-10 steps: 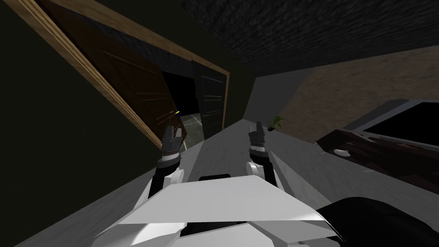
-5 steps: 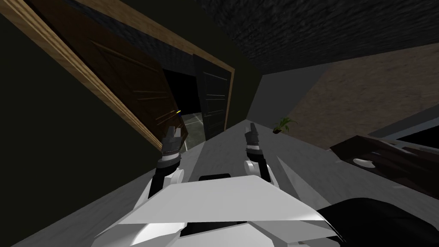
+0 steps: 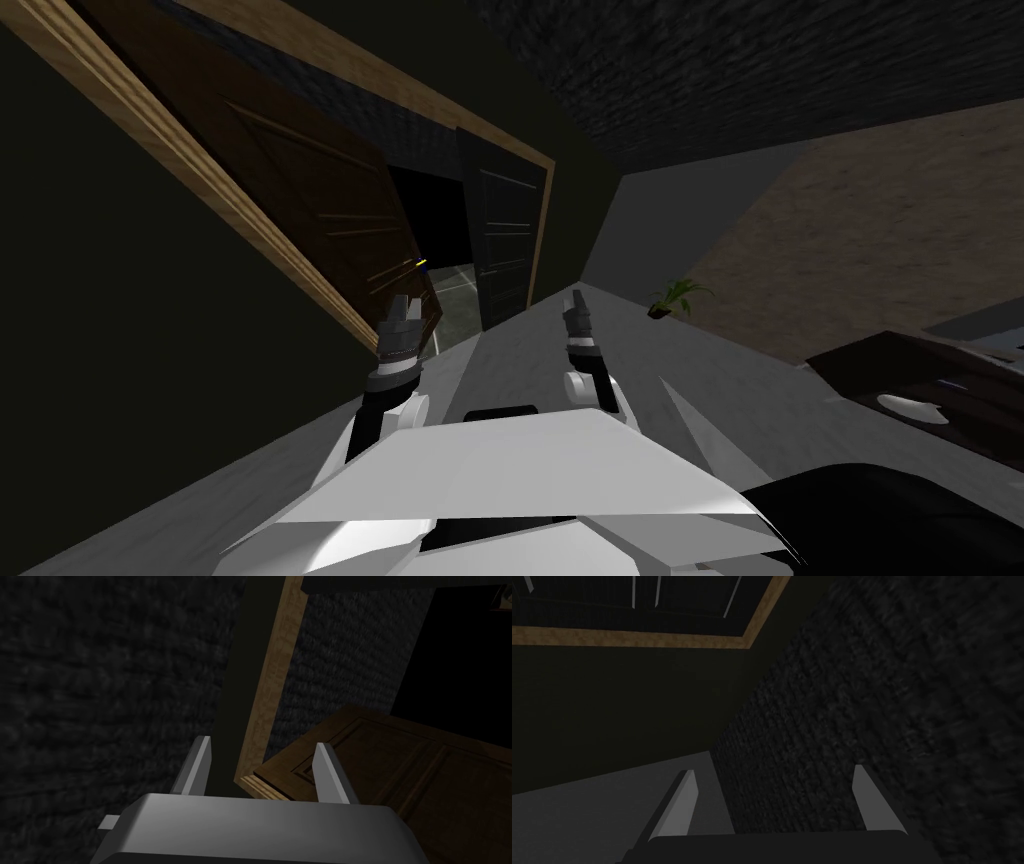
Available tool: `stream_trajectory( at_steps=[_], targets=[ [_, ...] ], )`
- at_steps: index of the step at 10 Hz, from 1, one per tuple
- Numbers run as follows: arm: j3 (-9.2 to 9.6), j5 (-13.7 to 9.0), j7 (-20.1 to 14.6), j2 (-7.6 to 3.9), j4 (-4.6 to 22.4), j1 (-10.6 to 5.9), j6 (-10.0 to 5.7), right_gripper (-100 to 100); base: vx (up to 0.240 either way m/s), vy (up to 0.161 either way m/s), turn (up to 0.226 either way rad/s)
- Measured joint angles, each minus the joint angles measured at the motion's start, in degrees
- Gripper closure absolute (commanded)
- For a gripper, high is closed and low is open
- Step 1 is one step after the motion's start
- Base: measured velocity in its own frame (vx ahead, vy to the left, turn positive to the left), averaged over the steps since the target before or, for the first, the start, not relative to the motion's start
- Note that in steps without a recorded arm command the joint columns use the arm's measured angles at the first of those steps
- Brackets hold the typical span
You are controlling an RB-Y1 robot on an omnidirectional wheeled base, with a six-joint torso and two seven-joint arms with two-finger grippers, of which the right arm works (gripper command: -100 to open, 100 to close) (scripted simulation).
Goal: Push the door open
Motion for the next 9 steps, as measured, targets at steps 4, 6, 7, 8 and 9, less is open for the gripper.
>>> stream_trajectory(
  at_steps=[4, 6, 7, 8, 9],
  targets=[
    [0.00, 0.2, -1.2, -1.02, 5.4, -3.29, 0.24, -100, 0.097, 0.005, 0.066],
    [0.24, 0.3, -1.8, -1.43, 7.5, -4.38, 0.45, -100, 0.105, -0.004, 0.083],
    [0.40, 0.4, -2.1, -1.53, 8.9, -5.14, 0.47, -100, 0.094, -0.008, 0.067],
    [0.62, 0.6, -2.3, -1.61, 10.0, -5.67, 0.57, -100, 0.107, -0.015, 0.074],
    [0.69, 0.6, -2.6, -1.76, 11.3, -6.53, 0.75, -100, 0.099, -0.006, 0.076]
  ],
)
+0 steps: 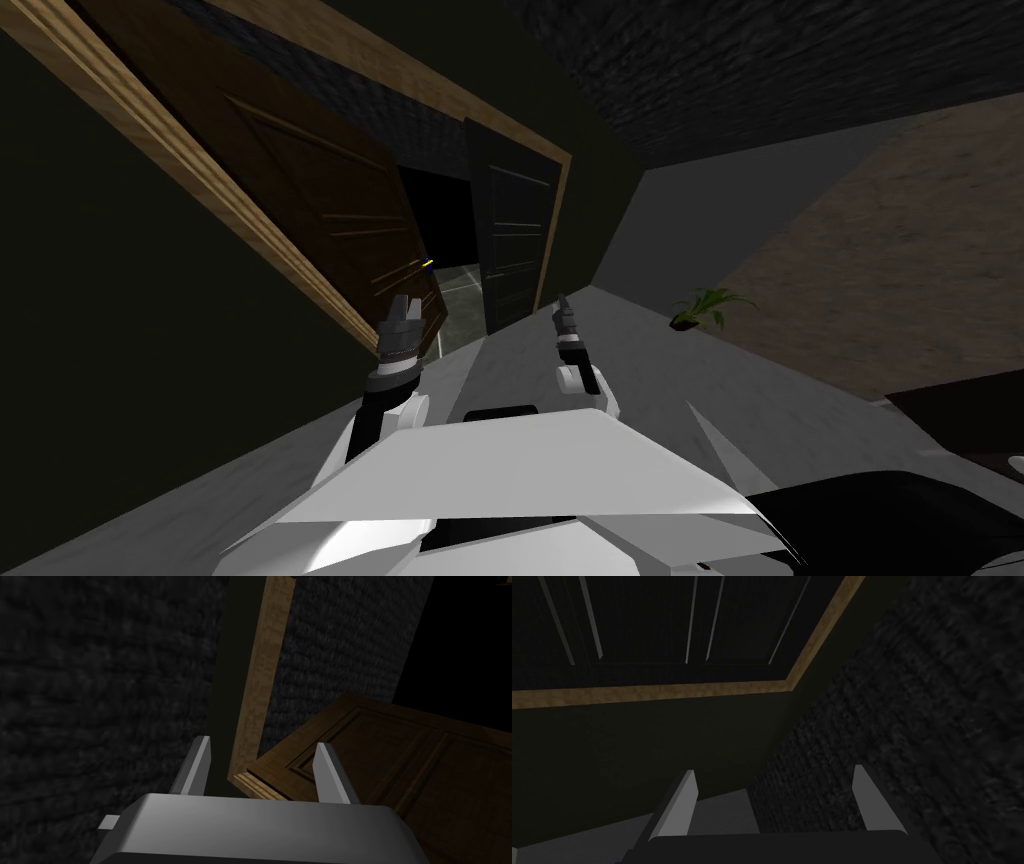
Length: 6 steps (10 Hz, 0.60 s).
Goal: Push the door open
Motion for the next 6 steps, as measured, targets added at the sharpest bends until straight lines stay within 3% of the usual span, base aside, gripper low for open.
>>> stream_trajectory(
  at_steps=[3, 6],
  targets=[
    [0.14, 0.1, -1.2, -0.66, 4.3, -2.10, -0.18, -100, 0.098, -0.011, 0.081],
    [0.33, 0.3, -2.2, -1.18, 8.2, -4.69, 0.65, -100, 0.095, 0.000, 0.075]
  ],
)
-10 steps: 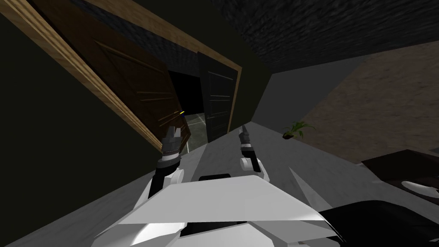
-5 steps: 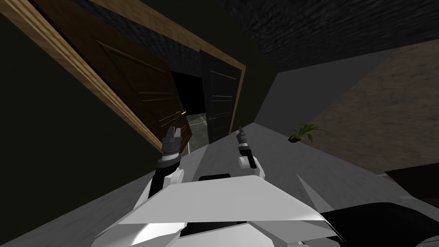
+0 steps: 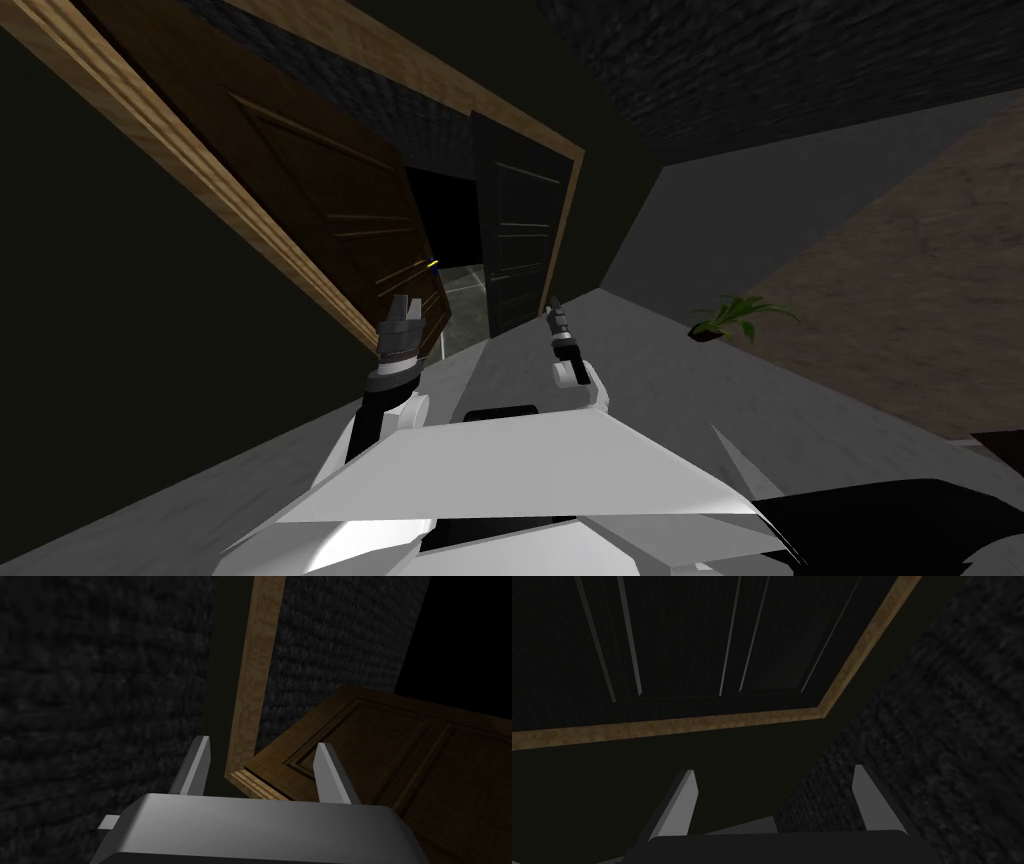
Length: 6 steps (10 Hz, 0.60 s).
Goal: Push the door open
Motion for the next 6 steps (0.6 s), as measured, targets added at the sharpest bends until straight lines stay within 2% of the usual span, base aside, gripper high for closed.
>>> stream_trajectory(
  at_steps=[3, 6],
  targets=[
    [0.53, 0.3, -0.9, -0.17, 3.9, -1.72, -0.14, -100, 0.104, -0.019, 0.086],
    [0.84, 0.6, -1.9, -0.22, 8.4, -4.24, 0.05, -100, 0.101, -0.014, 0.084]
  ],
)
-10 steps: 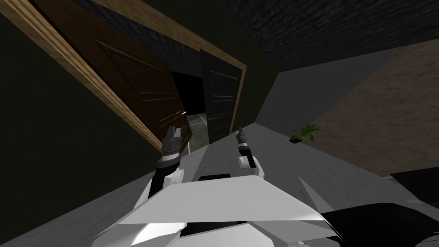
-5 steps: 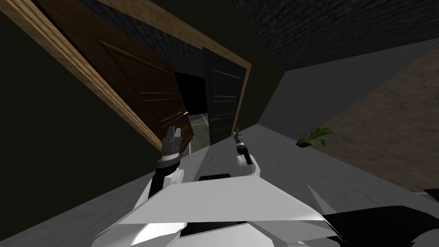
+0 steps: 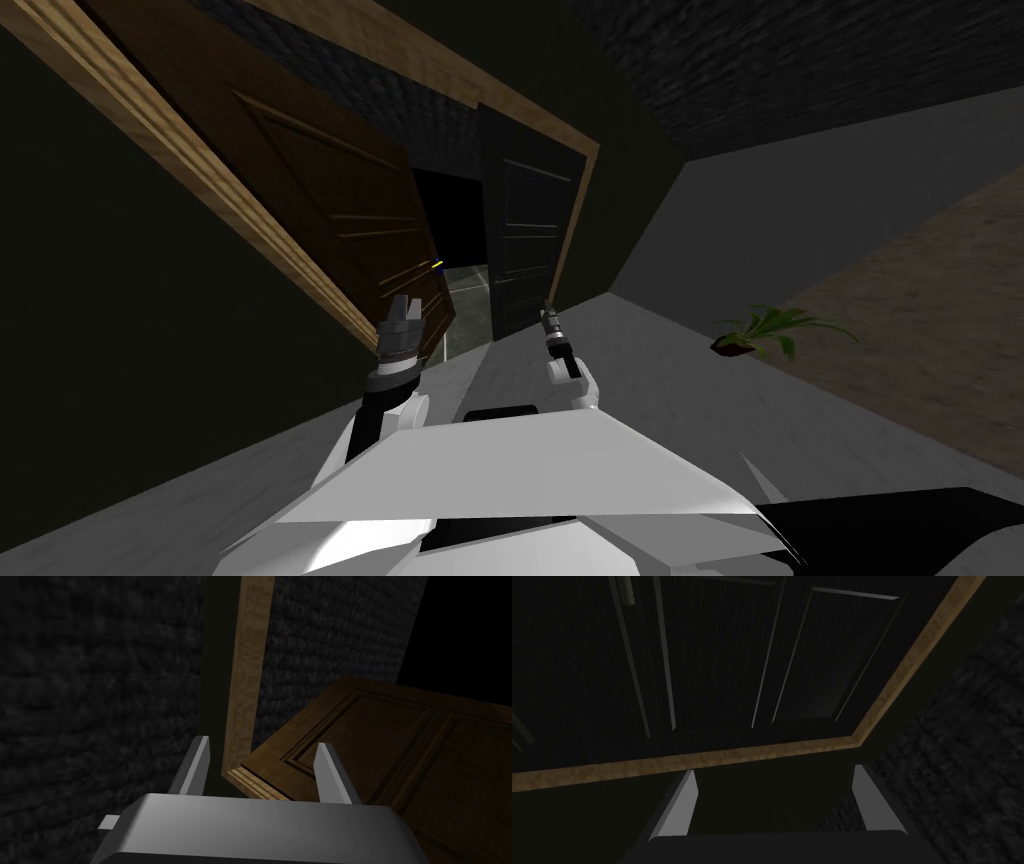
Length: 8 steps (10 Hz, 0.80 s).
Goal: Push the door open
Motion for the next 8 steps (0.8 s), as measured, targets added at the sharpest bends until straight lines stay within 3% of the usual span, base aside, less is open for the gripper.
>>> stream_trajectory(
  at_steps=[2, 8],
  targets=[
    [0.13, 0.1, -0.8, -0.33, 2.7, -1.64, 0.29, -100, 0.095, -0.019, 0.075],
    [0.93, 0.7, -2.4, 0.28, 10.7, -6.05, 0.78, -100, 0.096, -0.022, 0.077]
  ],
)
